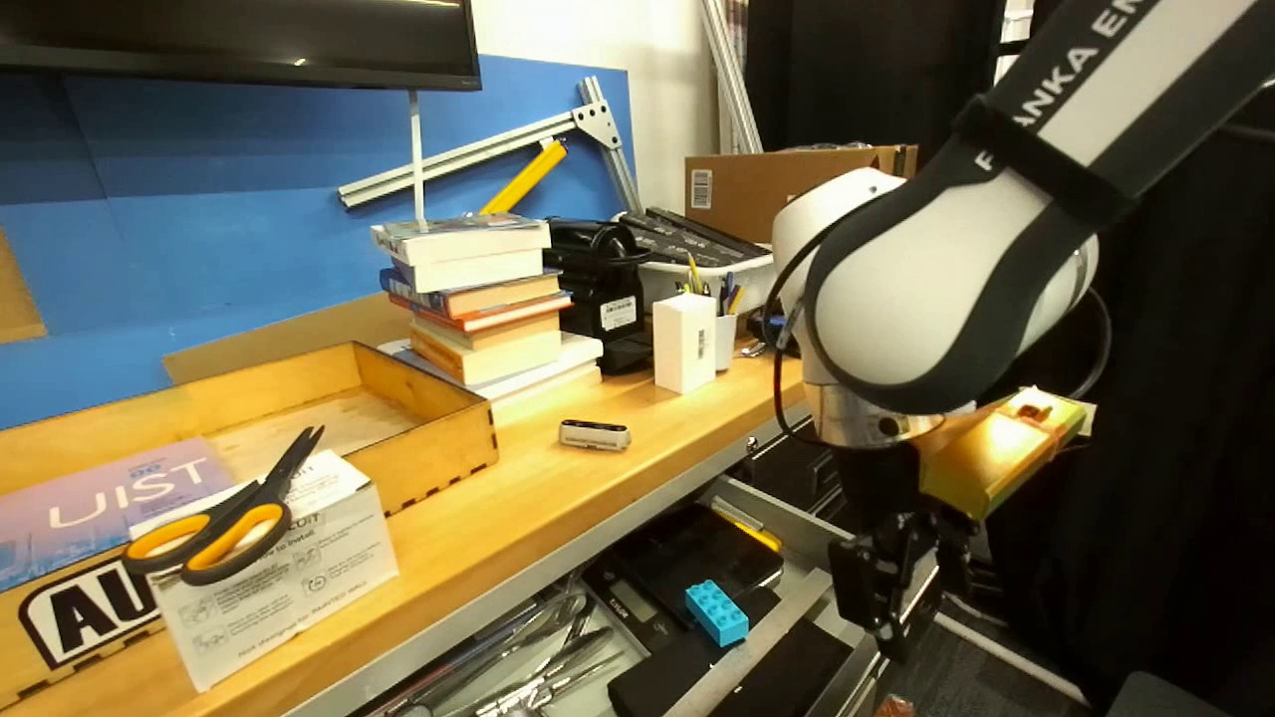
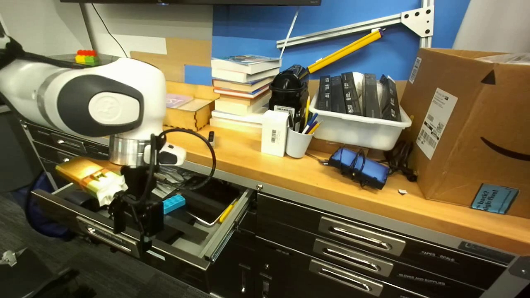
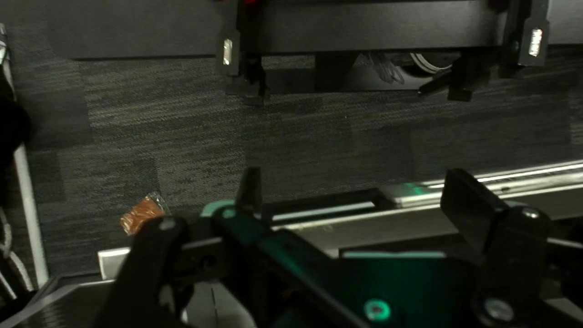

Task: Put the blue block inside the open drawer then close the drawer

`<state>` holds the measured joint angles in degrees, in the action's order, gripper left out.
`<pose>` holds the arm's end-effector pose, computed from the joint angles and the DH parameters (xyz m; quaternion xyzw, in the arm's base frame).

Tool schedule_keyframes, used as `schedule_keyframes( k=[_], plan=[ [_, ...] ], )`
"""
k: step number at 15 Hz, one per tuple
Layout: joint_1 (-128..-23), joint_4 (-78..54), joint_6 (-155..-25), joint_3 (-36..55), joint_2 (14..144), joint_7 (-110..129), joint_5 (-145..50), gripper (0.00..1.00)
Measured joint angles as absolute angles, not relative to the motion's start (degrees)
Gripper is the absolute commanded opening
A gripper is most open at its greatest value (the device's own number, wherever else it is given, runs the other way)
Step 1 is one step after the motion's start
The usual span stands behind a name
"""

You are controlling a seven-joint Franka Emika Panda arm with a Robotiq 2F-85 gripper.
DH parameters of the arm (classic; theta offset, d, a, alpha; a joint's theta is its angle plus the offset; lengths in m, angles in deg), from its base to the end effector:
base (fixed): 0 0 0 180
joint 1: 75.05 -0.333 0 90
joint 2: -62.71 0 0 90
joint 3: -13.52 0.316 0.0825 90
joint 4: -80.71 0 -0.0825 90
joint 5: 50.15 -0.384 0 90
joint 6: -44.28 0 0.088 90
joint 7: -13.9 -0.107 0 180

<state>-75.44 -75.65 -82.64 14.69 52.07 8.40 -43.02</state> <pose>0.3562 0.0052 0.2585 0.9855 0.0106 -0.1601 0.0547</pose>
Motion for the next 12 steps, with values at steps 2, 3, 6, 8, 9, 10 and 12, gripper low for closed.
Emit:
schedule_keyframes(
  k=[2, 3, 6, 8, 9, 10, 12],
  plan=[
    [-75.2, -77.0, -84.2, 14.8, 53.0, 5.8, -40.4, 1.0],
    [-75.2, -77.1, -85.0, 14.9, 53.8, 4.2, -38.9, 1.0],
    [-75.2, -77.0, -88.0, 16.2, 56.3, -1.2, -33.3, 1.0],
    [-75.5, -77.0, -89.1, 17.5, 57.9, -4.1, -30.0, 1.0],
    [-75.8, -76.9, -89.5, 18.2, 58.5, -5.3, -28.5, 1.0],
    [-76.1, -76.7, -90.1, 18.7, 59.2, -6.4, -27.1, 1.0],
    [-76.6, -76.2, -90.8, 19.3, 59.8, -8.4, -24.8, 1.0]
  ],
)
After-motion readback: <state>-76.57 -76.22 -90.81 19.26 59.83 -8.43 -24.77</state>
